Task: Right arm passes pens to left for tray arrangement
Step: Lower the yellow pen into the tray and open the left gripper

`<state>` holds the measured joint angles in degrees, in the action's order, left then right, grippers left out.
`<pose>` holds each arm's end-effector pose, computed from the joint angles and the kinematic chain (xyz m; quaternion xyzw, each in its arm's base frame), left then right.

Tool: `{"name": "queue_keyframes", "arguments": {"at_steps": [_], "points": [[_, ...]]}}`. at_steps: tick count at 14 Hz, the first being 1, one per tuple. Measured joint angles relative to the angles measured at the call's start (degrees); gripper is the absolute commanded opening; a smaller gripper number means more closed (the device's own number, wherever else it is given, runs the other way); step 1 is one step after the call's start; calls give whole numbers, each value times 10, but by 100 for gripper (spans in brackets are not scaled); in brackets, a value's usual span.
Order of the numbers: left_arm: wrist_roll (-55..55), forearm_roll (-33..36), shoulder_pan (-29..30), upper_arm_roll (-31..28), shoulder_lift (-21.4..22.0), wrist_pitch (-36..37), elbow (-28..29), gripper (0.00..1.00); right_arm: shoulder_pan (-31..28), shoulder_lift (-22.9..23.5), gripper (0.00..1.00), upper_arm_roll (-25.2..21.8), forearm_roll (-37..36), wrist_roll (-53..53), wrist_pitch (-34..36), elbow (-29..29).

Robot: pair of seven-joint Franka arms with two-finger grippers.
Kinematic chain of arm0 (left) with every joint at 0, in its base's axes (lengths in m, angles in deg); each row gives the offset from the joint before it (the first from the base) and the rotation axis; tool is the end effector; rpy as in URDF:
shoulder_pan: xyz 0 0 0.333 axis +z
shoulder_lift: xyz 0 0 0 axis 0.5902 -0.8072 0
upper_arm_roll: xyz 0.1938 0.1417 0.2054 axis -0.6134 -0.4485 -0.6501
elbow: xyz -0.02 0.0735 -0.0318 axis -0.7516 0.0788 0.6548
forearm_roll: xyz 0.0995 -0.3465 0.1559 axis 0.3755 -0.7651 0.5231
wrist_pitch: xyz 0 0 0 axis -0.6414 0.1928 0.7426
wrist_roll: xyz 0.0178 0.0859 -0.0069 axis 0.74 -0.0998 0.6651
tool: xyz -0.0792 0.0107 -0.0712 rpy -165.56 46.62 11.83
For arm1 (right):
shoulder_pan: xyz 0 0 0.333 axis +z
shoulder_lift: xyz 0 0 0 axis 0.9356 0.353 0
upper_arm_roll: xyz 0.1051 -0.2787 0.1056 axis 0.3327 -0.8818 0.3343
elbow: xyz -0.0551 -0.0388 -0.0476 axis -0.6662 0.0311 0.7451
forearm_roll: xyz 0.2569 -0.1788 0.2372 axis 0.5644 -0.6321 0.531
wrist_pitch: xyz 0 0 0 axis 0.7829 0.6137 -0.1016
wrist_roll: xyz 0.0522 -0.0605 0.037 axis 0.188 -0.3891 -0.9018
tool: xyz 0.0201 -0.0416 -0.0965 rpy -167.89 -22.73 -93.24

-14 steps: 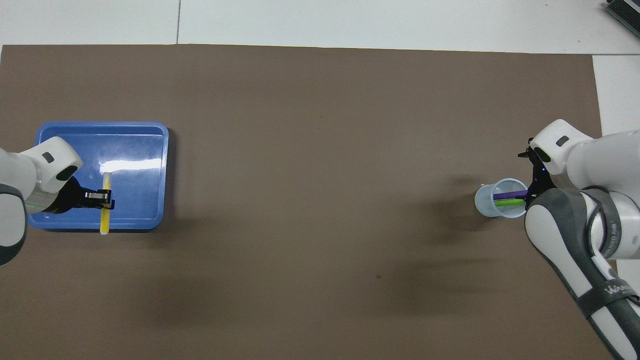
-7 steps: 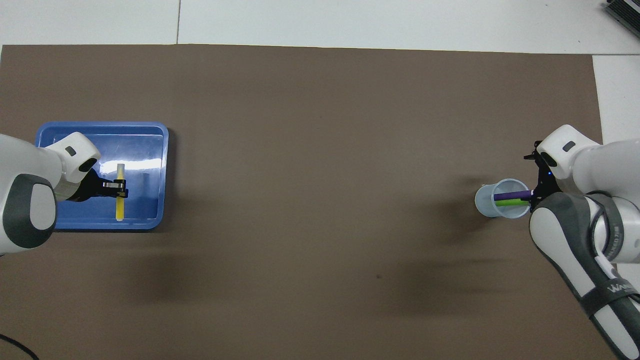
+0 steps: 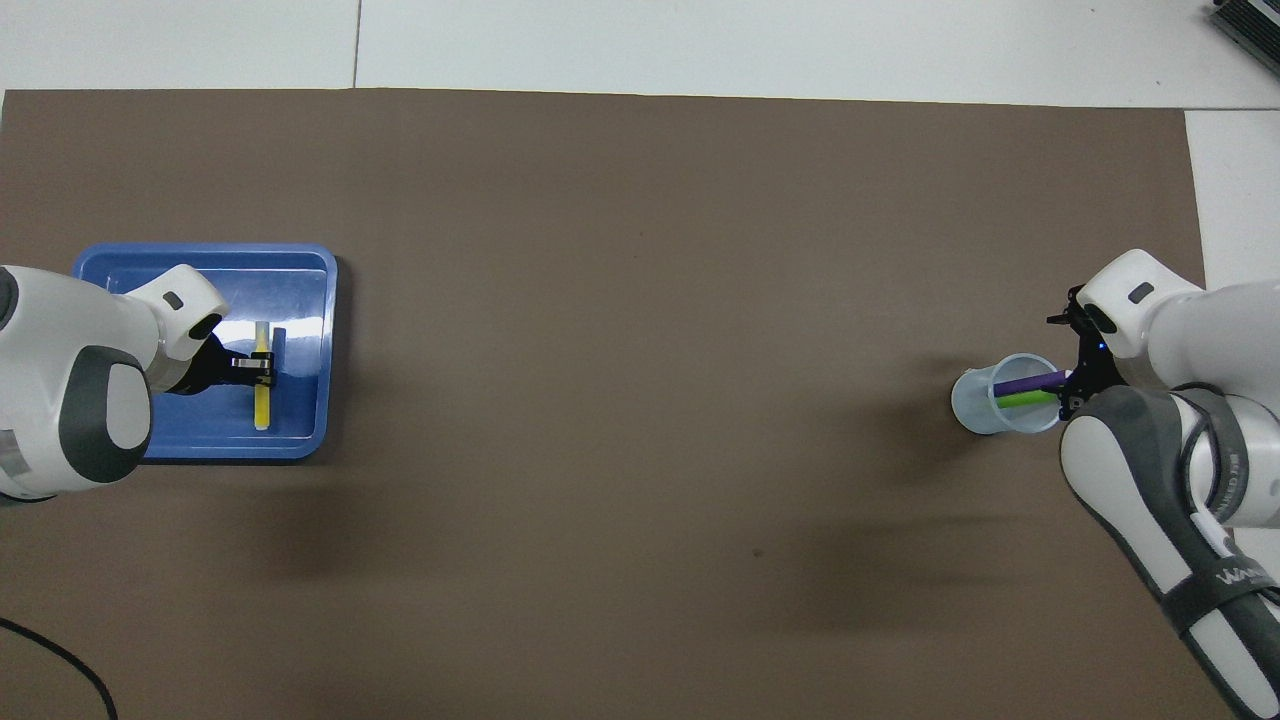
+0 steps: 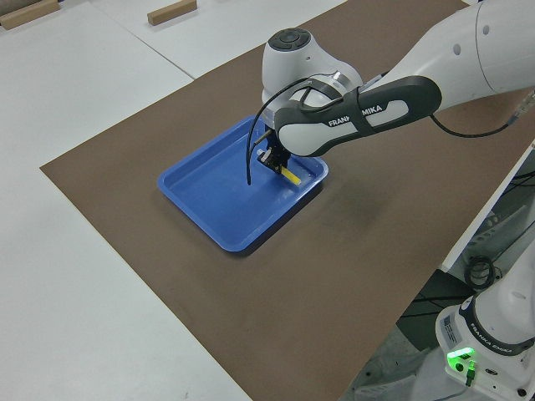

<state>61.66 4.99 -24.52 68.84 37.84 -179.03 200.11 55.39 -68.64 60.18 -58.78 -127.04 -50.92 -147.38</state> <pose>0.5602 0.0222 0.3062 0.9984 -0.0241 -0.0048 0.0509 0.5477 -0.0592 0.3889 0.7445 0.6643 0.0245 0.0624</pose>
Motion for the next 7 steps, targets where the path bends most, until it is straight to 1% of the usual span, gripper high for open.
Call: {"name": "queue_keyframes", "arguments": {"at_steps": [1,2,3,4,6,7], "points": [[0,0,0,0,-4,-5,0,0,0,0,60,0,0,0,0,0],[0,0,0,0,-5,-6,0,0,0,0,57,0,0,0,0,-1],[0,0,0,0,-5,-7,0,6,0,0,57,0,0,1,0,-1],[0,0,0,0,-5,-8,0,28,0,1,57,0,0,10,0,-2],[0,0,0,0,-5,-8,0,46,-1,3,57,0,0,62,6,-6],[0,0,0,0,-5,-8,0,50,-2,4,57,0,0,97,13,-7]]}}
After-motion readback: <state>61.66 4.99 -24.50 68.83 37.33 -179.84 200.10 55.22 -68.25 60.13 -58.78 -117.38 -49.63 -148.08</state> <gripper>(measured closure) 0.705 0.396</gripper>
